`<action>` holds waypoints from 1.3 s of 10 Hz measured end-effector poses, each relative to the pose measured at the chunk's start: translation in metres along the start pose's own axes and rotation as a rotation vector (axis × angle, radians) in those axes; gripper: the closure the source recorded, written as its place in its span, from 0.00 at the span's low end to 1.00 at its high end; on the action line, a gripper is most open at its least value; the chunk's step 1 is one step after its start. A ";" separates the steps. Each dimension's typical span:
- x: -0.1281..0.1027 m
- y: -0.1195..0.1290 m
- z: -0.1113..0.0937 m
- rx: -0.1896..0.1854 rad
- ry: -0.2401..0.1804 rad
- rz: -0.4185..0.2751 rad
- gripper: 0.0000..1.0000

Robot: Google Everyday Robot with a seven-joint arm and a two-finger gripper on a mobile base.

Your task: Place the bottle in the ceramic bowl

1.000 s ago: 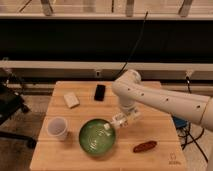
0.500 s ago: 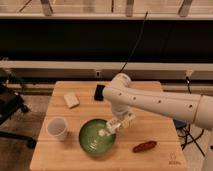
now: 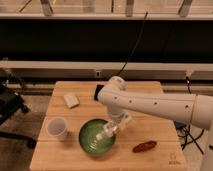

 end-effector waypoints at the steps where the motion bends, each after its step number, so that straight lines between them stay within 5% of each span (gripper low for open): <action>1: -0.003 0.000 0.000 0.003 0.003 -0.014 0.96; 13: -0.033 -0.005 -0.004 0.049 0.017 -0.149 0.96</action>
